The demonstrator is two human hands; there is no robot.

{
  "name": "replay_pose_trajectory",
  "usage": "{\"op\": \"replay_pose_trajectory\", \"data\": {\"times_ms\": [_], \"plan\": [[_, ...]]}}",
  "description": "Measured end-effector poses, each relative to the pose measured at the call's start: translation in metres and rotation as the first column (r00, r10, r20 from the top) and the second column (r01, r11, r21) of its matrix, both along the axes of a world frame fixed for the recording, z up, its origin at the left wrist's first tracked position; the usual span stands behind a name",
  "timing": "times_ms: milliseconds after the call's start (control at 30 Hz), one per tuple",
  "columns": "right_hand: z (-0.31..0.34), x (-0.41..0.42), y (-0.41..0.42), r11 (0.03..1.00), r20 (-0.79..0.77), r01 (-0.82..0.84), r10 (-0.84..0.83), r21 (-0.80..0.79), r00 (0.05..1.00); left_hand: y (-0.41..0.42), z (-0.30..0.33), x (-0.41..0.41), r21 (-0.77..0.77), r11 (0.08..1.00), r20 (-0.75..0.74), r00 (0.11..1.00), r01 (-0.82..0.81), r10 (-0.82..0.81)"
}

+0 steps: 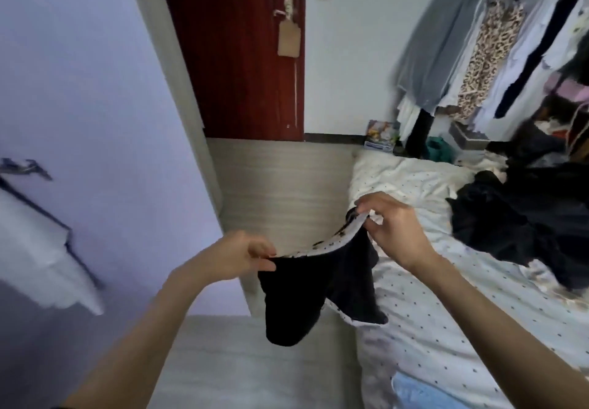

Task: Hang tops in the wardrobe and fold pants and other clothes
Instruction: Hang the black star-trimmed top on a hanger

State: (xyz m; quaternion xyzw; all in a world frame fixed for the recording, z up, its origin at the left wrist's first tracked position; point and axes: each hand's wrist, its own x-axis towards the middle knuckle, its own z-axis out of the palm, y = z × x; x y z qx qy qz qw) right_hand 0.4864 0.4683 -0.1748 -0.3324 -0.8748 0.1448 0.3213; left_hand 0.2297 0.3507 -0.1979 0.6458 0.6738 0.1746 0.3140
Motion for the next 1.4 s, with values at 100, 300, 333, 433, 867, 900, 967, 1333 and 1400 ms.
{"op": "replay_pose_trajectory", "data": {"times_ms": [100, 300, 333, 433, 867, 900, 967, 1333, 1400], "plan": [[0.002, -0.065, -0.014, 0.971, -0.08, -0.232, 0.227, -0.056, 0.971, -0.027, 0.005, -0.042, 0.111, 0.973, 0.048, 0.979, -0.203, 0.199], [0.017, -0.171, -0.05, 0.783, -0.233, -0.564, 0.516, -0.26, 0.824, -0.075, 0.005, -0.08, 0.269, 0.848, 0.086, 0.888, -0.457, 0.452], [0.019, -0.181, -0.054, 0.75, -0.257, -0.601, 0.545, -0.274, 0.798, -0.078, 0.006, -0.078, 0.29, 0.845, 0.098, 0.892, -0.45, 0.441], [0.029, -0.216, -0.057, 0.656, -0.292, -0.7, 0.636, -0.283, 0.714, -0.083, 0.011, -0.082, 0.381, 0.788, 0.101, 0.87, -0.483, 0.483], [0.008, -0.306, -0.053, 0.485, 0.168, -0.874, 0.865, -0.035, 0.473, -0.148, 0.069, -0.117, 0.336, 0.486, 0.12, 0.549, -0.807, 0.827], [0.008, -0.315, -0.061, 0.466, 0.17, -0.884, 0.875, -0.034, 0.454, -0.155, 0.072, -0.116, 0.334, 0.464, 0.129, 0.527, -0.82, 0.84], [0.01, -0.328, -0.079, 0.474, 0.132, -0.881, 0.874, -0.01, 0.468, -0.167, 0.074, -0.116, 0.345, 0.408, 0.156, 0.48, -0.845, 0.863], [0.014, -0.388, -0.121, 0.558, 0.183, -0.784, 0.77, 0.27, 0.611, -0.248, 0.081, -0.14, 0.332, 0.261, -0.108, 0.239, -0.906, 0.965], [0.014, -0.398, -0.119, 0.568, 0.288, -0.793, 0.738, 0.222, 0.61, -0.26, 0.079, -0.144, 0.336, 0.219, -0.197, 0.158, -0.916, 0.967]]}}
